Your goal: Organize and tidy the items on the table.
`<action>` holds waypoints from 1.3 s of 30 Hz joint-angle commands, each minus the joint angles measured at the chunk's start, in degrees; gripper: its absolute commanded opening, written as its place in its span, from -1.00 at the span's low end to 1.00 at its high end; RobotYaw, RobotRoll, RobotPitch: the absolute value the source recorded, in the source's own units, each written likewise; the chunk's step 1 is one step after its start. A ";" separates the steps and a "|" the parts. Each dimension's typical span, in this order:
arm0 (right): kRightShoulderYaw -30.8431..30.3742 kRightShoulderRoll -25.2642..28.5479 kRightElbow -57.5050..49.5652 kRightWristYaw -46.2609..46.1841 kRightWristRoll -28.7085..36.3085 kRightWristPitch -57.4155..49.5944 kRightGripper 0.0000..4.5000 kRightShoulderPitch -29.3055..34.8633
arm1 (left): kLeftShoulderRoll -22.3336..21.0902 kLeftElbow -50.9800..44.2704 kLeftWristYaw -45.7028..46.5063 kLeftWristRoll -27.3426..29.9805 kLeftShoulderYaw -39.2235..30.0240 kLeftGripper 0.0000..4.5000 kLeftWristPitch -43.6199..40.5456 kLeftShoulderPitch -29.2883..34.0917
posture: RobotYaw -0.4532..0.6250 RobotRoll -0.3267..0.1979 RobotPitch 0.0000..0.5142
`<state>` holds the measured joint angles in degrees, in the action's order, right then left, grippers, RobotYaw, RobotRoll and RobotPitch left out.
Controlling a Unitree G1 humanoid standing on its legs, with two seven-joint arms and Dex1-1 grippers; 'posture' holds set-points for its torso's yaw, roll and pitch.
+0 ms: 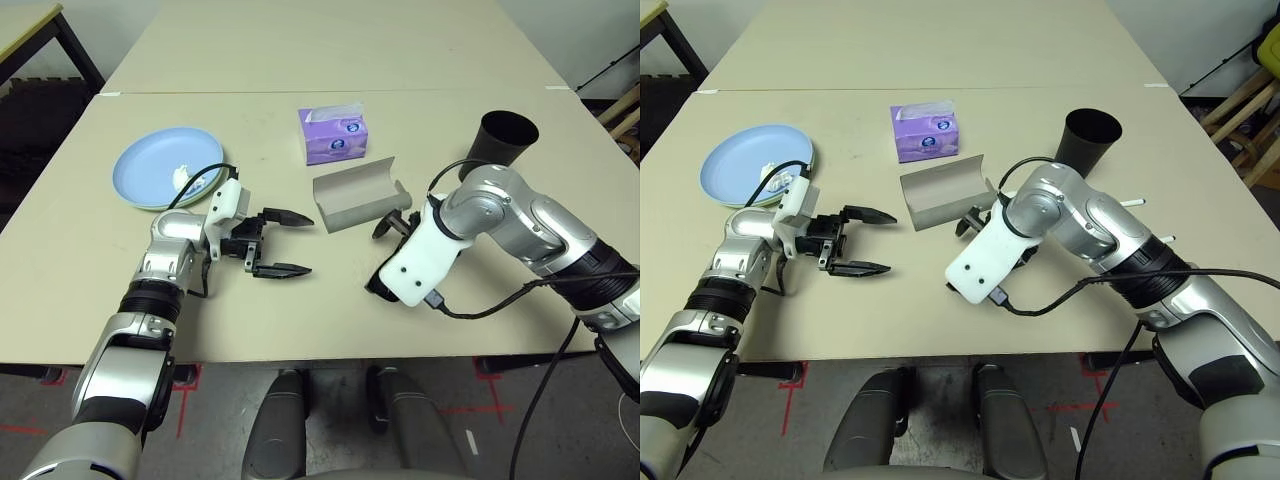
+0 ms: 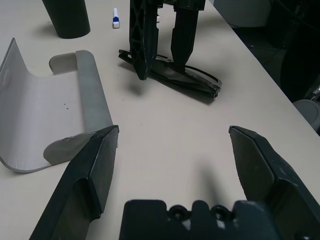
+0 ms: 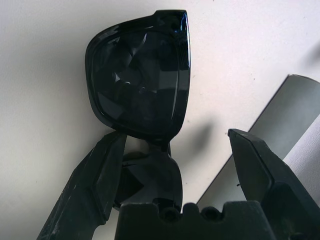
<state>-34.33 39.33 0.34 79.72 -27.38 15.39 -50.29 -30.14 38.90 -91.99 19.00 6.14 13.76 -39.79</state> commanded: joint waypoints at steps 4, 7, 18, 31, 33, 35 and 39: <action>-0.23 -0.06 -0.07 0.32 0.13 1.18 1.00 0.32 | -0.53 -0.77 -0.51 -0.05 0.49 1.00 -0.28 0.69 | 0.07 0.25 -0.26; -0.46 -0.21 0.42 -0.03 -0.21 1.83 1.00 0.49 | -0.52 -0.75 -0.51 -0.05 0.50 1.00 -0.30 0.66 | 0.07 0.25 -0.26; -0.50 -0.09 2.75 -1.54 -1.00 4.80 0.56 1.27 | -0.56 -0.77 -0.51 -0.07 0.52 1.00 -0.37 0.71 | 0.08 0.25 -0.26; 0.37 -0.22 3.49 -1.23 -0.17 5.28 -0.50 0.39 | -0.54 -0.22 -0.51 -0.01 0.82 1.00 -0.15 0.34 | 0.06 0.25 -0.28; 0.71 -0.12 3.20 -0.70 0.51 5.06 -0.50 -0.26 | -0.48 -0.10 -0.51 0.00 0.92 1.00 -0.09 0.23 | 0.04 0.25 -0.29; 1.39 0.25 2.62 0.82 2.05 4.40 -0.50 -1.49 | -0.30 0.27 -0.51 -0.09 1.03 1.00 0.05 -0.10 | 0.04 0.25 -0.29; 2.29 0.66 2.34 3.33 4.61 3.06 -0.50 -3.93 | -0.17 0.64 -0.51 -0.11 1.14 1.00 0.26 -0.38 | 0.03 0.25 -0.29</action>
<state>-33.19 39.48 3.52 81.73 -24.41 18.93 -53.22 -30.21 39.09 -91.99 18.99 6.32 13.65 -39.87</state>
